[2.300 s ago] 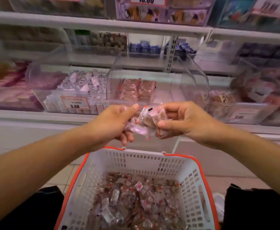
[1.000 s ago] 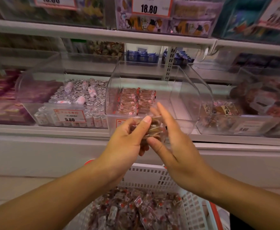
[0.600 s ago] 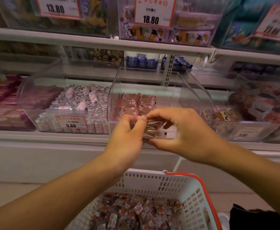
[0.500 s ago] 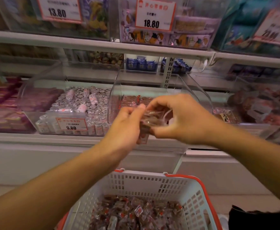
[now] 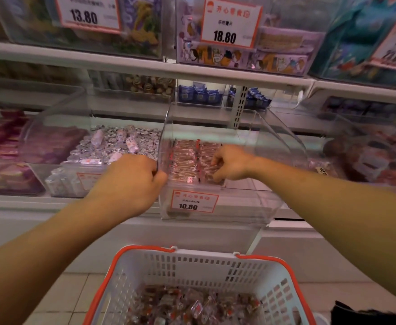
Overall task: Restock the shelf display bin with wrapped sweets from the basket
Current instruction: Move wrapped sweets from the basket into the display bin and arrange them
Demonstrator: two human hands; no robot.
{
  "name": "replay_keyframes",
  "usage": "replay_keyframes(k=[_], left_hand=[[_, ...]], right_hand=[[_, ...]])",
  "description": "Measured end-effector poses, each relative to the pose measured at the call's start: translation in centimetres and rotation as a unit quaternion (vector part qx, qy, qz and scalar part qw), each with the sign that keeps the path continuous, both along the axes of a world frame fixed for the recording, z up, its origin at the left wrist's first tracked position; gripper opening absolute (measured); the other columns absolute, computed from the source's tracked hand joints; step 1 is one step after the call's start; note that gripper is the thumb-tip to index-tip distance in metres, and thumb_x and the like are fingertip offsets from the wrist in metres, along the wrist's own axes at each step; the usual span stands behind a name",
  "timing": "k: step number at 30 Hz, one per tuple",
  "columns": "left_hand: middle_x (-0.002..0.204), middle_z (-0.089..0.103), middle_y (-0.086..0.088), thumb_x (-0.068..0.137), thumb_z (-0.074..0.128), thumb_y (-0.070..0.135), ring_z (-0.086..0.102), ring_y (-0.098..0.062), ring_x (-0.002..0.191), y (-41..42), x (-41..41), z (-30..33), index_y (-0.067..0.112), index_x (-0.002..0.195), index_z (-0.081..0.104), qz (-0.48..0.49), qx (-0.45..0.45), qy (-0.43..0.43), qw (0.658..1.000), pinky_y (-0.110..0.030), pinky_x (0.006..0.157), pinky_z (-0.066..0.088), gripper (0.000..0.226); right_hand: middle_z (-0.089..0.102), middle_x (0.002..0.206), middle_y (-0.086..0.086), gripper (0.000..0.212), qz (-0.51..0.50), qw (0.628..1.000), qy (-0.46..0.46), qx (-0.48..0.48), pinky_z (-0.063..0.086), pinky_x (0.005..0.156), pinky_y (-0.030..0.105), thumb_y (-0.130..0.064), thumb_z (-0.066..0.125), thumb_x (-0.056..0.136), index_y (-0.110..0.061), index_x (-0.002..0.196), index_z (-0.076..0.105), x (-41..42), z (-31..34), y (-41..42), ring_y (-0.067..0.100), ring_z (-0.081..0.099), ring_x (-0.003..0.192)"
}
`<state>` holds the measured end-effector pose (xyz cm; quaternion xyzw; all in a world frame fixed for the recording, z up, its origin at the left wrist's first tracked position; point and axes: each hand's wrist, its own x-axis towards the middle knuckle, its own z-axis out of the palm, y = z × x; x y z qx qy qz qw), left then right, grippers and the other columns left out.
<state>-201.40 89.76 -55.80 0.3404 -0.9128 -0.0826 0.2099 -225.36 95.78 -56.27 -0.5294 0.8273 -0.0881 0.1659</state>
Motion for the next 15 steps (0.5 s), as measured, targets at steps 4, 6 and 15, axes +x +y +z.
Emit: replay_keyframes(k=[4,6,15], left_hand=[[0.056,0.051,0.001,0.094,0.046,0.032,0.048,-0.014,0.055,-0.2,-0.2,0.0,0.017,0.055,0.05,0.002,0.001,-0.007,1.0,-0.026,0.046,0.026,0.042],[0.056,0.052,0.001,0.094,0.046,0.032,0.049,-0.014,0.054,-0.2,-0.2,0.1,0.017,0.055,0.05,0.002,-0.001,-0.011,1.0,-0.026,0.046,0.026,0.042],[0.055,0.049,0.001,0.093,0.045,0.029,0.046,-0.014,0.054,-0.1,-0.1,0.0,0.016,0.052,0.047,-0.005,-0.002,-0.004,1.0,-0.026,0.047,0.025,0.043]], right_hand=[[0.058,0.076,-0.003,0.019,-0.012,1.0,0.021,0.004,0.037,0.051,0.021,-0.014,0.081,0.074,-0.012,0.085,0.066,-0.4,0.1,0.2,0.011,0.054,0.067],[0.058,0.083,-0.002,0.029,-0.019,0.999,0.026,-0.004,0.038,0.054,0.021,-0.015,0.083,0.072,-0.015,0.091,0.061,-0.5,0.2,0.3,0.014,0.055,0.074],[0.064,0.119,0.011,0.043,-0.097,0.991,-0.054,0.072,0.053,0.096,0.04,-0.017,0.076,0.085,-0.006,0.122,0.058,0.6,0.3,-0.9,0.027,0.062,0.107]])
